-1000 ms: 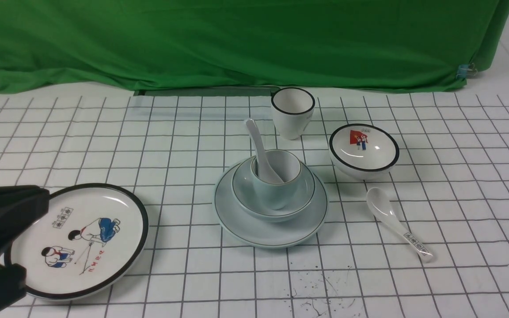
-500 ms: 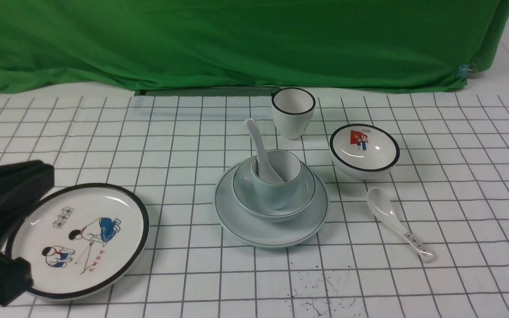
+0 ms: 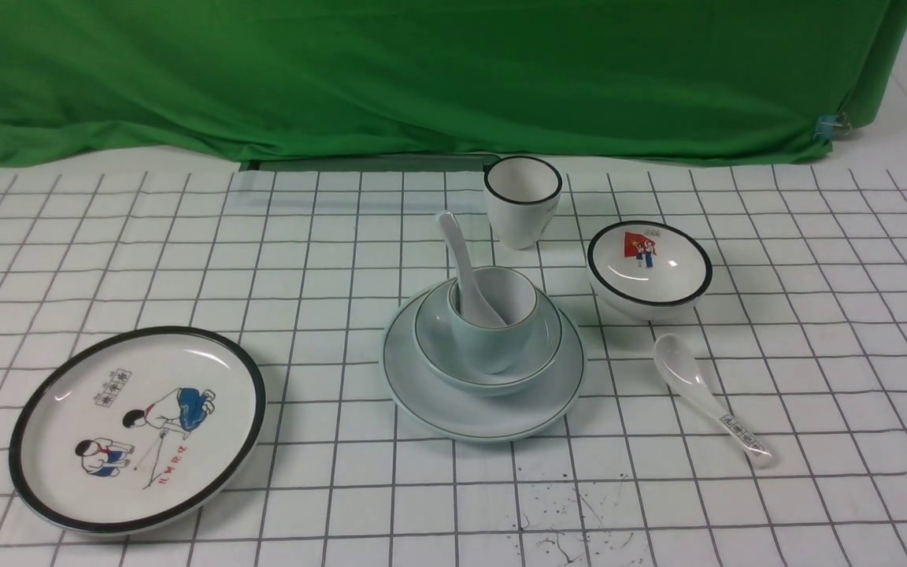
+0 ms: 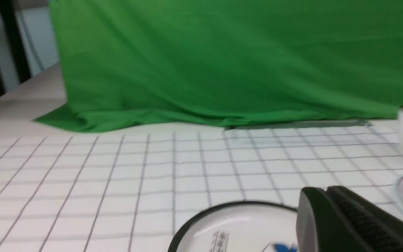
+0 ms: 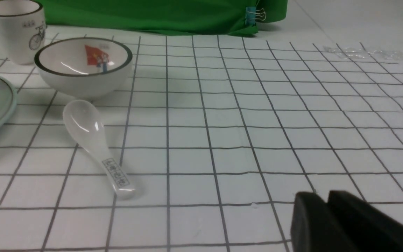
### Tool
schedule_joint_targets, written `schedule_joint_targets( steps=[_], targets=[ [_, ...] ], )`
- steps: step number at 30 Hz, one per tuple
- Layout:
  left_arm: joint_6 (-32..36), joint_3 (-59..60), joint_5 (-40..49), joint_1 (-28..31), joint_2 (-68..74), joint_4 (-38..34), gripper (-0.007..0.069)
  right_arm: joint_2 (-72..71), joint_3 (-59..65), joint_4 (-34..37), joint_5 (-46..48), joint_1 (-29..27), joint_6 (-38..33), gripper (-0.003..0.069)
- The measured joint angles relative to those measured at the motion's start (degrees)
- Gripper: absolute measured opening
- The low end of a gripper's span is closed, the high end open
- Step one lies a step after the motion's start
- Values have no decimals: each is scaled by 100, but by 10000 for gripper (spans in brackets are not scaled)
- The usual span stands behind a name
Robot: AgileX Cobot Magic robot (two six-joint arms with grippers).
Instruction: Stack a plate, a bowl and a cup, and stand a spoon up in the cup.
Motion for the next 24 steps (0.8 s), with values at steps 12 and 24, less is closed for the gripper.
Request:
schedule_joint_targets(
  steps=[12,24],
  targets=[
    [0,60,1000,84,-181,-138,-30,0,0,0,-1,0,0,117],
    [9,60,1000,84,-181,-123,-30,0,0,0,-1,0,5,158]
  ],
)
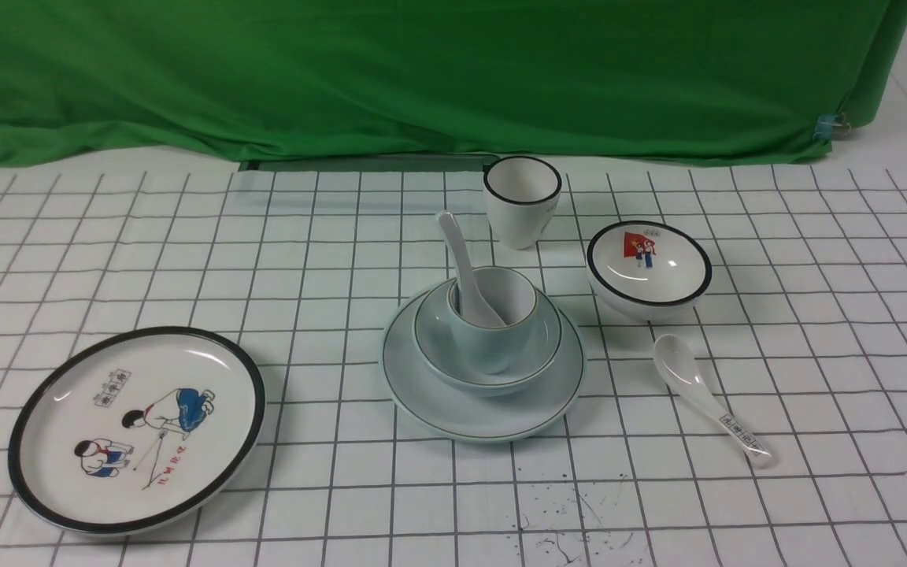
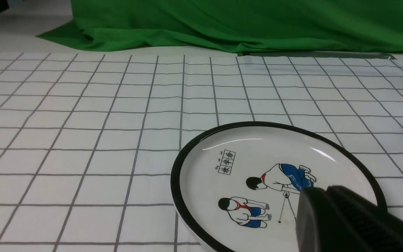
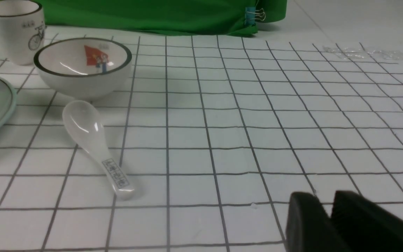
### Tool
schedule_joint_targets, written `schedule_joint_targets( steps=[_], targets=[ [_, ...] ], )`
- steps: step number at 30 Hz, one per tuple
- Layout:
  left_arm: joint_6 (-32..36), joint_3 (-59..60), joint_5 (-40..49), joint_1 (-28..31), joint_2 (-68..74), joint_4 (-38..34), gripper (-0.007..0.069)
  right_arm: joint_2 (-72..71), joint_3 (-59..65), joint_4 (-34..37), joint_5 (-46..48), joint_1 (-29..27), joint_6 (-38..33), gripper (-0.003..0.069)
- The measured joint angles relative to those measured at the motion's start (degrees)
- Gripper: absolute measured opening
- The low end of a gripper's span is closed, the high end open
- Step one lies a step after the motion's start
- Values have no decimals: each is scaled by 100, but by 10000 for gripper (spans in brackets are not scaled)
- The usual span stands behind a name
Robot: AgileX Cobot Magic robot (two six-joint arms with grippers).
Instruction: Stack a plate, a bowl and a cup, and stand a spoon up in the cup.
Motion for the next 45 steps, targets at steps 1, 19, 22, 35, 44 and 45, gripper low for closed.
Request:
schedule_joint_targets(
  steps=[1,19,22,35,44,45],
  targets=[
    [0,0,0,0,0,0,-30,0,0,0,0,0,0,158],
    [0,0,0,0,0,0,-30,0,0,0,7,0,25,201],
    [-6,0,0,0,0,0,-30,0,0,0,7,0,25,209],
    [-6,0,0,0,0,0,-30,0,0,0,12,0,25,238],
    [-6,0,0,0,0,0,-30,0,0,0,12,0,25,240],
    [-6,0,0,0,0,0,-30,0,0,0,12,0,25,240]
  ],
)
